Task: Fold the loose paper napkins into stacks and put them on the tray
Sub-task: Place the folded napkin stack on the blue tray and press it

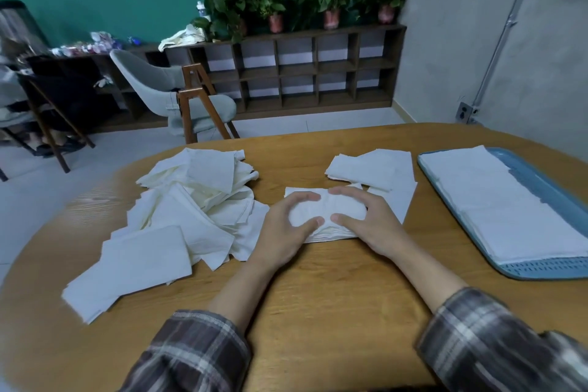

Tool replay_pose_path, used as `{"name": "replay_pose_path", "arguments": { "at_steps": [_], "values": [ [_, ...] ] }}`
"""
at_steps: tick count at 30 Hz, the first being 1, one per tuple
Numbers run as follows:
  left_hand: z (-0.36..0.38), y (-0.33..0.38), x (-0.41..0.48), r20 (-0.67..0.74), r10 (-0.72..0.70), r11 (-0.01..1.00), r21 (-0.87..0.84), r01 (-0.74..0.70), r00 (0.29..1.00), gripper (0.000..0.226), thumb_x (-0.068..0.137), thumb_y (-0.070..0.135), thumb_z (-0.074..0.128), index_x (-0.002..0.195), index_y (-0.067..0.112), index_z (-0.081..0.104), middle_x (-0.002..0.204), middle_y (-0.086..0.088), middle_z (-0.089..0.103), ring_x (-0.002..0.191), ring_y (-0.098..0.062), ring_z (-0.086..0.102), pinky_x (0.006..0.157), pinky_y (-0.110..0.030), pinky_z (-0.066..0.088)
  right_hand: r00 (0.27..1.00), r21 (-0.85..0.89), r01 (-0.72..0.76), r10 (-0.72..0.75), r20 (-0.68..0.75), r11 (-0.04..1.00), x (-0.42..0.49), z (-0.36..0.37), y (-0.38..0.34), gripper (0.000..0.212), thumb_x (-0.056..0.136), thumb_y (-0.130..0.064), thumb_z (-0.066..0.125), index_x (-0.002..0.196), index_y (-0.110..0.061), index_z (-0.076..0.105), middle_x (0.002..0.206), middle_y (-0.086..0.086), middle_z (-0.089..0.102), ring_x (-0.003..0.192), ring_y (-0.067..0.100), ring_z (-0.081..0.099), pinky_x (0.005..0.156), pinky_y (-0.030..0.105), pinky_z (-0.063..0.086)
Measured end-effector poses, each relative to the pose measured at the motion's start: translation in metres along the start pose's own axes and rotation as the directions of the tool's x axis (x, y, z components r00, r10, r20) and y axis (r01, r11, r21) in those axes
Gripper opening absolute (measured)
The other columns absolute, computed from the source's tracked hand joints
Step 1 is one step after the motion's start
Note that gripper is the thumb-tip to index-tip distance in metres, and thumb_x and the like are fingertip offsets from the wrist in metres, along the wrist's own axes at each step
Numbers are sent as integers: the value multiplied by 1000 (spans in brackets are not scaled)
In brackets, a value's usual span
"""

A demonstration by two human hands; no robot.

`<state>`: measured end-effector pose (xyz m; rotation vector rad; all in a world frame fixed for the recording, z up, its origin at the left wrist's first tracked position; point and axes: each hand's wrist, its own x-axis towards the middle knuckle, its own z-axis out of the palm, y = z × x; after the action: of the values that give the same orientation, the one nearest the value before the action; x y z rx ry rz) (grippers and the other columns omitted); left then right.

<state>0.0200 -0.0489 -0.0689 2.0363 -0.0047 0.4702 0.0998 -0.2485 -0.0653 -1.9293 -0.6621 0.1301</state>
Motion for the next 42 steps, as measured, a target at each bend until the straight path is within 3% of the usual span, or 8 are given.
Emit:
{"name": "replay_pose_path", "arguments": {
  "at_steps": [6, 10, 13, 16, 23, 29, 35, 42],
  "values": [
    [-10, 18, -4, 87, -20, 996, 84, 13, 996, 32, 92, 28, 81, 123, 31, 71, 126, 21, 69, 124, 4, 58, 108, -18, 41, 998, 56, -48, 45, 50, 997, -8, -8, -14, 41, 89, -29, 83, 124, -46, 70, 136, -21, 64, 131, 2, 53, 108, 25, 40],
    [-21, 43, -9, 159, -68, 998, 20, 65, 985, 37, 91, 30, 82, 126, 34, 71, 128, 23, 68, 120, 12, 56, 98, -6, 39, 990, 139, -84, 66, 125, 987, -22, -30, -29, 46, 88, -28, 85, 129, -42, 71, 140, -22, 59, 131, -4, 49, 101, 12, 39],
    [-17, 64, -11, 229, -131, 991, 17, 131, 965, 50, 85, 38, 87, 131, 43, 67, 131, 29, 60, 122, 11, 52, 104, -16, 42, 988, 121, -83, 66, 139, 989, -32, -52, -36, 48, 89, -27, 84, 133, -39, 68, 134, -32, 55, 122, -11, 48, 90, 4, 40],
    [-2, 83, -5, 273, -126, 992, 30, 123, 954, 58, 83, 39, 89, 134, 46, 63, 135, 27, 56, 125, 2, 49, 104, -23, 42, 987, 83, -99, 87, 133, 992, -38, -78, -35, 49, 88, -31, 84, 132, -45, 65, 133, -35, 50, 125, 3, 46, 96, 18, 43],
    [48, 115, 17, 251, -79, 991, -81, 103, 965, 50, 88, 26, 84, 129, 39, 59, 132, 23, 50, 117, -1, 48, 88, -15, 47, 994, 121, -108, 109, -9, 987, -48, -141, -27, 54, 85, -20, 87, 133, -37, 68, 139, -18, 58, 130, 11, 50, 87, 11, 47],
    [105, 128, 45, 211, -109, 978, -153, 143, 971, 31, 89, 26, 79, 114, 39, 66, 128, 25, 55, 125, -12, 51, 103, -45, 55, 981, 125, -138, 153, -123, 982, -53, -198, -3, 52, 84, -19, 88, 128, -38, 70, 136, -18, 62, 130, 11, 51, 103, 24, 43],
    [163, 133, 73, 178, -107, 980, -146, 133, 978, 29, 94, 14, 73, 117, 30, 69, 131, 15, 61, 124, -13, 53, 83, -17, 56, 958, 73, -205, 216, -190, 976, -48, -243, 27, 53, 84, -18, 87, 127, -44, 69, 144, -12, 61, 137, 18, 52, 120, 43, 39],
    [217, 122, 93, 209, -201, 964, -130, 231, 957, 29, 91, 25, 78, 115, 35, 68, 111, 17, 59, 111, -7, 58, 101, -41, 56, 914, 73, -300, 308, -263, 951, -41, -274, 63, 53, 85, -11, 86, 133, -29, 69, 147, -4, 58, 139, 19, 51, 112, 38, 43]
  ]
}}
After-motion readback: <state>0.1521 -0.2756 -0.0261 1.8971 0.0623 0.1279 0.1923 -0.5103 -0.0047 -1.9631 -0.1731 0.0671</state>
